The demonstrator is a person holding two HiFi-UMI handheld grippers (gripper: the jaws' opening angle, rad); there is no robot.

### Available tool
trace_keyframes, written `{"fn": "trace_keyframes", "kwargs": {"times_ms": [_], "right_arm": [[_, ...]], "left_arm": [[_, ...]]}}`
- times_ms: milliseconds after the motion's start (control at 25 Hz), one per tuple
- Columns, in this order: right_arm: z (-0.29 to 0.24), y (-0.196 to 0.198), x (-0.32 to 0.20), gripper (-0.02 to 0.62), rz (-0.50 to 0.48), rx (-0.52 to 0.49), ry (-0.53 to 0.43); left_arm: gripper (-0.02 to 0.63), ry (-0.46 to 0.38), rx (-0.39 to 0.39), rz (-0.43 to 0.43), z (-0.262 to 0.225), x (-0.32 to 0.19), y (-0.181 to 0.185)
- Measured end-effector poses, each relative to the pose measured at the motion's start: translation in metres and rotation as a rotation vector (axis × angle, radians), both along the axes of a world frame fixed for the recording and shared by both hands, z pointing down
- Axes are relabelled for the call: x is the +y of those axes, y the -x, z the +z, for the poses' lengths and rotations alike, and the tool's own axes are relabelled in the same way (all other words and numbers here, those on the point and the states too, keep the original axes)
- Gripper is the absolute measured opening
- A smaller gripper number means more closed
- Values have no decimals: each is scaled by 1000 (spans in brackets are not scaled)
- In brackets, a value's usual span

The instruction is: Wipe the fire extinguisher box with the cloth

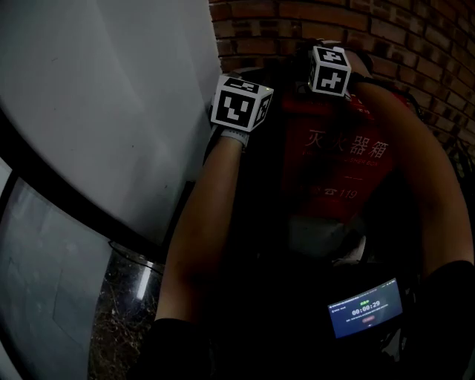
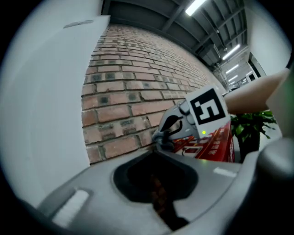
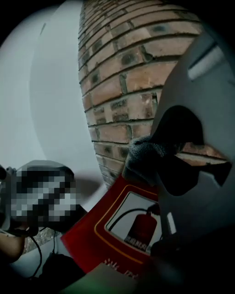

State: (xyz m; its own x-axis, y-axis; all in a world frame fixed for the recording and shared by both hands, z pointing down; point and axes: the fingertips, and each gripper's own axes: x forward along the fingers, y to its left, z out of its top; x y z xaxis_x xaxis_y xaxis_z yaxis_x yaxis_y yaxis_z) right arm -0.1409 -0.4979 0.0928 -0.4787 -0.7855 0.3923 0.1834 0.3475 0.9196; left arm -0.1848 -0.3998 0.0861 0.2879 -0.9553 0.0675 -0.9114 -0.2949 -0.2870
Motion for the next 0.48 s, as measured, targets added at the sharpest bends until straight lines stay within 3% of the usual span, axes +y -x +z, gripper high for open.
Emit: {"fn": "trace_keyframes", "kwargs": {"times_ms": [240, 480], "right_arm": [[27, 11, -19, 38, 7, 75, 28], [36, 13, 11, 34, -51, 111, 57]], "left_arm": [[3, 14, 10, 24, 14, -14, -5], [3, 7, 0, 17, 11, -16, -11]]}}
